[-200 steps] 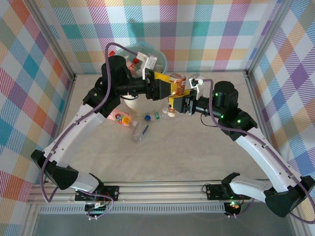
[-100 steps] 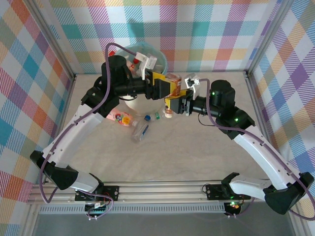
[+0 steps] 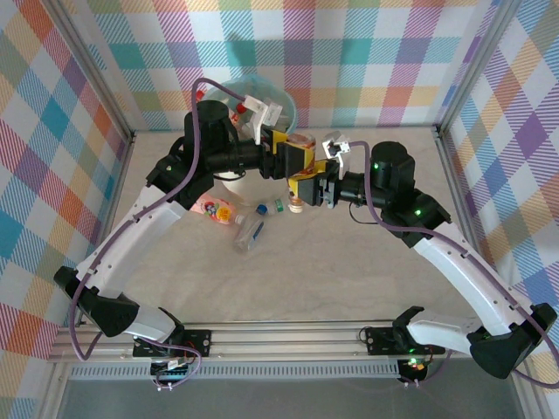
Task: Put the plastic bottles in the bin
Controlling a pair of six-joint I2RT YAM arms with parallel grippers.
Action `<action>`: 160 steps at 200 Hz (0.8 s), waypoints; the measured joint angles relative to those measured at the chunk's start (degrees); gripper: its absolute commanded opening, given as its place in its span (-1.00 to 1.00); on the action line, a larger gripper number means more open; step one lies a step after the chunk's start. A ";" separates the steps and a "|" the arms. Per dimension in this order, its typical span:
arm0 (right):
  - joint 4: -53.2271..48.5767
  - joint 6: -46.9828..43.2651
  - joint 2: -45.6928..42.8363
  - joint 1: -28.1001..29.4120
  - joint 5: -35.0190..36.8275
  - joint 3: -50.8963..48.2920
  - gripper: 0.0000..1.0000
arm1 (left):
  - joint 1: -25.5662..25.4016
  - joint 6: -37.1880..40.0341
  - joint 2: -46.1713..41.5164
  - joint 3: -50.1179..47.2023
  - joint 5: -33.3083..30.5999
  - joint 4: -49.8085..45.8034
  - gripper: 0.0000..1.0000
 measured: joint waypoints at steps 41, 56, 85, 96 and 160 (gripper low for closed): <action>-0.13 -0.48 0.00 0.00 1.22 0.20 0.21 | -0.09 -0.02 -0.42 0.00 -2.60 0.15 0.11; -0.07 -0.57 0.02 0.07 1.77 0.42 0.26 | -0.09 -0.15 -0.70 0.00 -3.50 0.24 0.05; -0.13 -0.94 0.00 0.26 3.72 1.33 0.61 | -0.09 -0.33 -1.20 0.00 -6.80 0.39 0.04; -0.22 -1.16 0.00 0.26 5.07 1.84 0.69 | -0.07 -0.31 -1.53 0.00 -9.01 0.39 0.04; -1.62 -3.78 -2.25 0.26 20.04 3.02 0.73 | 3.15 3.10 1.29 10.40 -28.24 -1.66 0.01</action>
